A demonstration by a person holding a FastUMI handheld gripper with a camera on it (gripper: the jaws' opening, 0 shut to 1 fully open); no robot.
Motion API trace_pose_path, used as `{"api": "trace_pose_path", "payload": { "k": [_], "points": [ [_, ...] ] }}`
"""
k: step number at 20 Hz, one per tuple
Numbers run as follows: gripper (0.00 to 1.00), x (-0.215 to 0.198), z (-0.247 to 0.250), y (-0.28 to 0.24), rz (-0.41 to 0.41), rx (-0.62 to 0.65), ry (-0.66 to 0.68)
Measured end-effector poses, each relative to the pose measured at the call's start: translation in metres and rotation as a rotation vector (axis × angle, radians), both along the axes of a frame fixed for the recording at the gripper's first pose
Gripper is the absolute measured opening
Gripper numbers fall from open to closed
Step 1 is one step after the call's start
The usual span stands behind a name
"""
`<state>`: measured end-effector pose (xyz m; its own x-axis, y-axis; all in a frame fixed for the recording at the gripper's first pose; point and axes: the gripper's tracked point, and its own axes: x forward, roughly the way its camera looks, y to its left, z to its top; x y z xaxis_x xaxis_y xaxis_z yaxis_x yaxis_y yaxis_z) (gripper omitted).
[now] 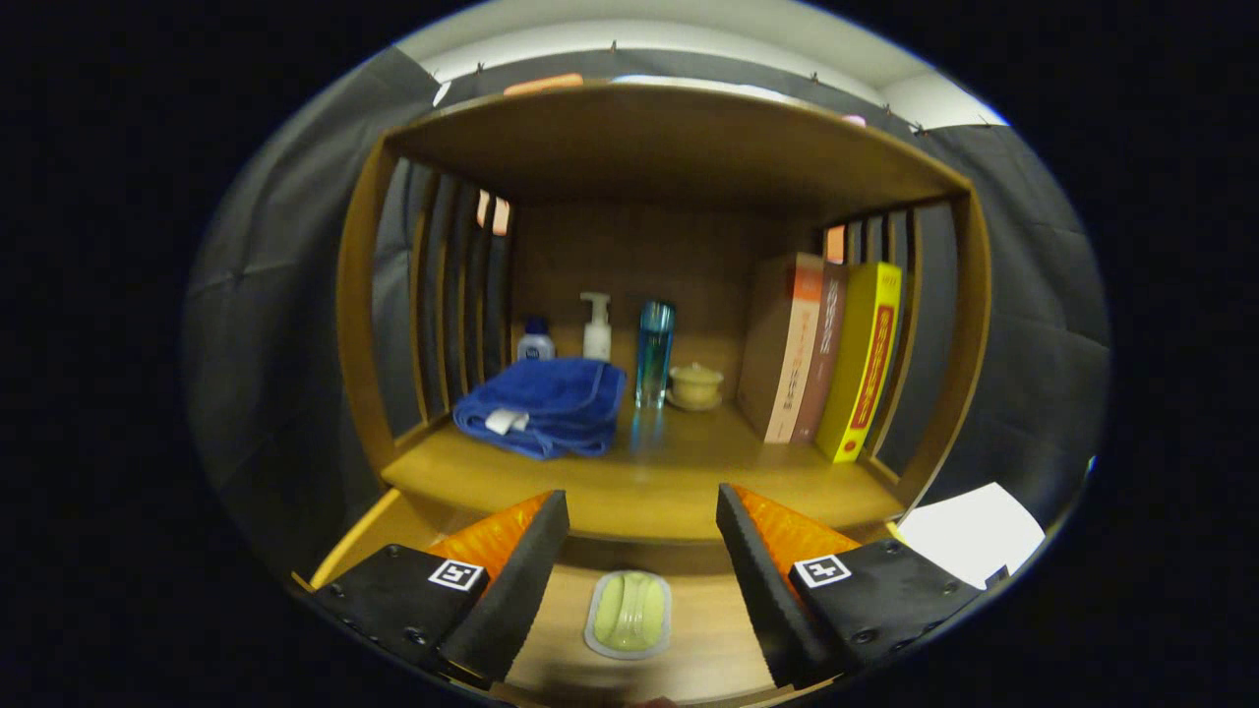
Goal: Pull open the drawer, take out the items inside it, and place them on the countertop above the cabinet.
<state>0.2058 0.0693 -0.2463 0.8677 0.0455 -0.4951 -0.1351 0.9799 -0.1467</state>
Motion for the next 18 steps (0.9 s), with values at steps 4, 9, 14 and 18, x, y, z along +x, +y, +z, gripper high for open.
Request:
{"api": "trace_pose_path", "payload": {
  "k": [4,9,14,18],
  "points": [
    [0.99,-0.015,-0.062,-0.001,-0.008,-0.021,0.212],
    [0.98,-0.042,-0.119,0.003,-0.007,-0.037,0.459],
    [0.93,-0.065,-0.154,0.0,-0.067,-0.011,0.617],
    [0.78,-0.068,-0.164,-0.008,-0.091,-0.016,0.648]
  ]
}}
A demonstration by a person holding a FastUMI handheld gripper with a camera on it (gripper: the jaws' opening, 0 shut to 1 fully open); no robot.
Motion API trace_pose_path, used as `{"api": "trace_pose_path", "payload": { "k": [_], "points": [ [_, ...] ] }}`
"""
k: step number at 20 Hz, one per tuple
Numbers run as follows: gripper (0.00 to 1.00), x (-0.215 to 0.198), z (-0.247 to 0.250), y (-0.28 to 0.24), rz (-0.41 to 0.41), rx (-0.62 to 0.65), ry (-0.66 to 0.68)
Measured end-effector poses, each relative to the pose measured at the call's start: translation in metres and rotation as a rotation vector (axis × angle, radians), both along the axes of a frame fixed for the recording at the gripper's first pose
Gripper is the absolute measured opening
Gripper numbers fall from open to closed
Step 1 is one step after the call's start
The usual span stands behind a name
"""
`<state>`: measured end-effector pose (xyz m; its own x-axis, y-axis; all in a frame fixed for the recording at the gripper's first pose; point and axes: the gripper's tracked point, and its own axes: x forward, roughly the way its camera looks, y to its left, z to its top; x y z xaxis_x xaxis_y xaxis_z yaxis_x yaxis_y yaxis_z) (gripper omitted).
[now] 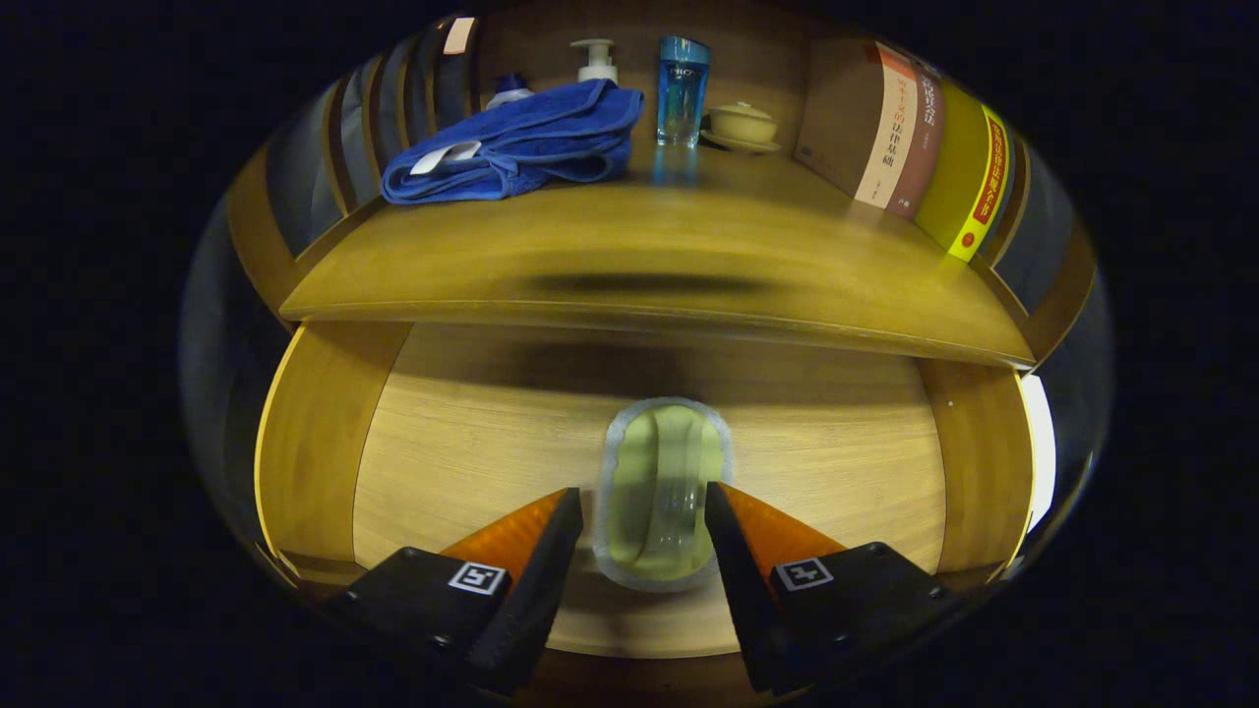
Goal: Pull open the drawer, take out the items inside it, and place them on the countertop above the cabinet.
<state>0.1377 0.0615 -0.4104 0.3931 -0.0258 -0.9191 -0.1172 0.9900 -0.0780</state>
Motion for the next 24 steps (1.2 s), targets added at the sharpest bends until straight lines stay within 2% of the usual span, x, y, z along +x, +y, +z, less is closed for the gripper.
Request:
{"api": "trace_pose_path", "payload": {
  "k": [2,4,6,7,11,18,24],
  "points": [
    [0.7,0.0,-0.001,-0.003,-0.006,-0.009,-0.001],
    [0.49,0.006,0.001,-0.008,0.013,-0.022,-0.049],
    [0.29,0.008,0.002,-0.008,-0.004,-0.013,-0.072],
    [0.24,0.011,0.002,-0.009,-0.004,-0.003,-0.083],
    [0.15,0.008,0.012,-0.005,0.005,0.019,-0.105],
    [0.15,0.007,0.061,0.005,0.045,0.032,-0.191],
    [0.15,0.012,0.134,0.014,0.06,0.086,-0.351]
  ]
}}
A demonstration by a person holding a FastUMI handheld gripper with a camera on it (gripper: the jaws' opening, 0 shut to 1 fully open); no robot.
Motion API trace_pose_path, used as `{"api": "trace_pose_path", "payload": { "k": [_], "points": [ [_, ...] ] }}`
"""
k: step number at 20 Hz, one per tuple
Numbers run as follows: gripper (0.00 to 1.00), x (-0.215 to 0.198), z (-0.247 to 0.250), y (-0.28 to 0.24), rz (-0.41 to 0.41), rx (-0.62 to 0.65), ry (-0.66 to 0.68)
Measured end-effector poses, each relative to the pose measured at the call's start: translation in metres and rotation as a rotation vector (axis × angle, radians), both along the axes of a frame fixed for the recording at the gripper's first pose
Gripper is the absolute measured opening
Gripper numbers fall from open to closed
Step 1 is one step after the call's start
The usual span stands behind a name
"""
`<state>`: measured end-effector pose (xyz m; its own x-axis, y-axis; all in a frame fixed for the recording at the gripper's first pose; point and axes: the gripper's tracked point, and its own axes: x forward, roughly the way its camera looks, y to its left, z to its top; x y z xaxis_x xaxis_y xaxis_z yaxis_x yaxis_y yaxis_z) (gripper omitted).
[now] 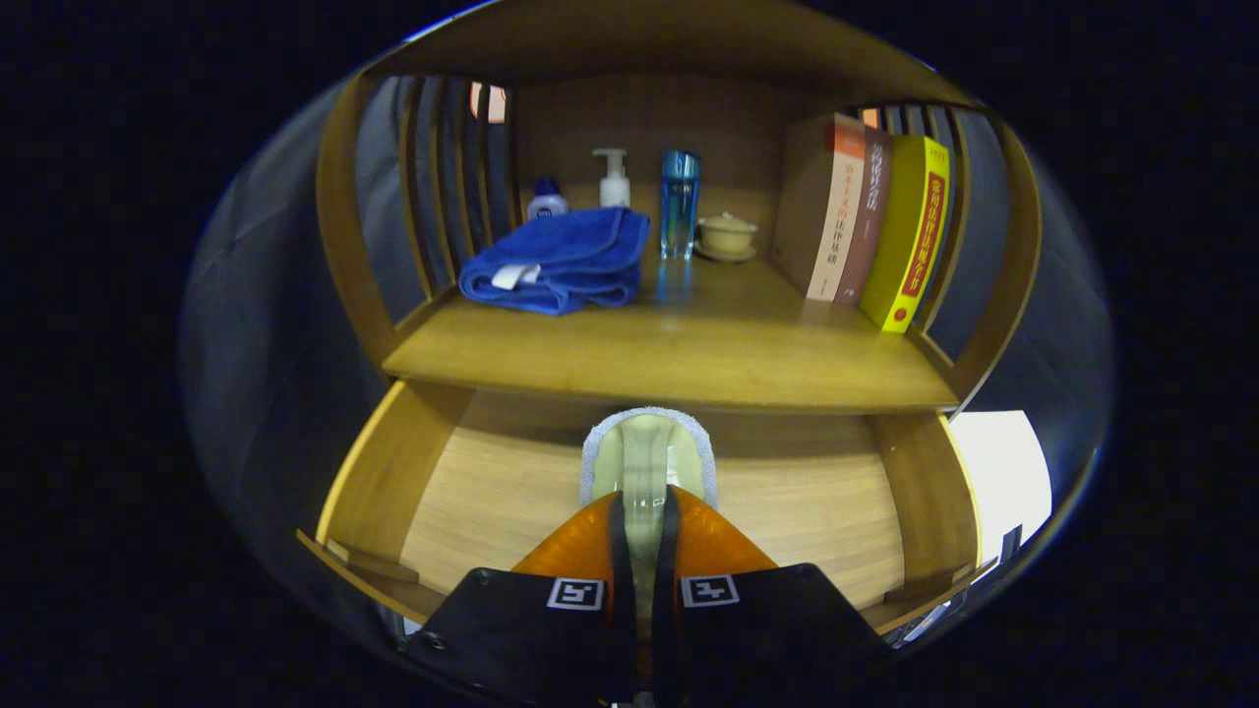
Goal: Pull open the drawer, take out the items inside it, and place them on the countertop above the cabinet.
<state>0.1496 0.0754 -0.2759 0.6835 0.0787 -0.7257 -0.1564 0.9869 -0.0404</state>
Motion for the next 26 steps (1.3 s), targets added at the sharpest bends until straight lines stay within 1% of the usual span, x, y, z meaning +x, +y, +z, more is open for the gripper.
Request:
{"api": "trace_pose_path", "payload": {
  "k": [4,6,11,15,17,20,21,22,26],
  "points": [
    [0.15,0.022,0.045,-0.007,-0.024,0.023,-0.099],
    [0.15,0.039,0.064,-0.01,-0.036,0.024,-0.128],
    [0.15,0.104,0.085,-0.017,-0.065,0.006,-0.205],
    [0.15,0.152,0.066,-0.031,-0.092,-0.036,-0.212],
    [0.15,0.166,0.052,-0.028,-0.075,-0.05,-0.2],
    [0.16,0.18,0.027,-0.023,-0.036,-0.077,-0.158],
    [0.15,0.182,0.018,-0.025,-0.039,-0.087,-0.137],
    [0.17,0.183,0.008,-0.026,-0.046,-0.094,-0.116],
    [0.17,0.192,-0.017,-0.044,-0.081,-0.138,-0.071]
  ]
}}
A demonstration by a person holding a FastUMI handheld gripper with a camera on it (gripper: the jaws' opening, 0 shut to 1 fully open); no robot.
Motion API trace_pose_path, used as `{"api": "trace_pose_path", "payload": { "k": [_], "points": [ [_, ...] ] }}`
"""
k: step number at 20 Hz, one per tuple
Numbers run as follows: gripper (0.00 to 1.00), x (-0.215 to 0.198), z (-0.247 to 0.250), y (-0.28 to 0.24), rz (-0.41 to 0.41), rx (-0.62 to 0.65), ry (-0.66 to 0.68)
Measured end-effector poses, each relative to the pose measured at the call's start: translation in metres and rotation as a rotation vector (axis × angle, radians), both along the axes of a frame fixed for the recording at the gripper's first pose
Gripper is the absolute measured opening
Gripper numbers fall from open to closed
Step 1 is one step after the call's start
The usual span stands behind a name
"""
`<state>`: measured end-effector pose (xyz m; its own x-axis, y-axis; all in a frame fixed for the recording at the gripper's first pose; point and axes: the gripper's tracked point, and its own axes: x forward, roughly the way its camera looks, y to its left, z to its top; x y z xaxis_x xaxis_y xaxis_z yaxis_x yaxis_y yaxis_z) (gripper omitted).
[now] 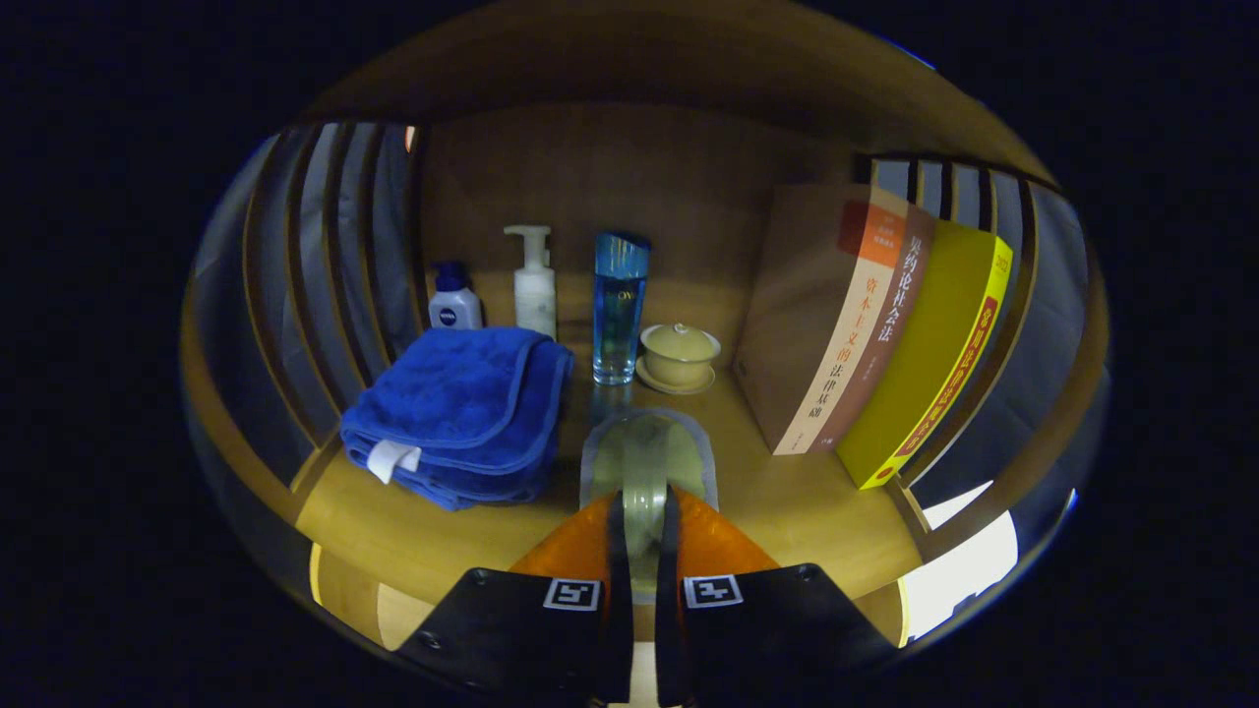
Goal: Pull open the drawer, take out the items inside it, and place them on the countertop above the cabinet.
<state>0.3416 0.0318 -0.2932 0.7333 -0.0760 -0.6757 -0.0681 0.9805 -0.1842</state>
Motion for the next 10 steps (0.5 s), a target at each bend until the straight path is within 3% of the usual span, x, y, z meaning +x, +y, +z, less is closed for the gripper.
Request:
{"api": "trace_pose_path", "payload": {
  "k": [2,10],
  "points": [
    [0.17,0.001,-0.007,-0.001,-0.003,0.004,0.013],
    [0.37,0.006,-0.016,-0.003,-0.018,0.022,0.016]
  ]
}}
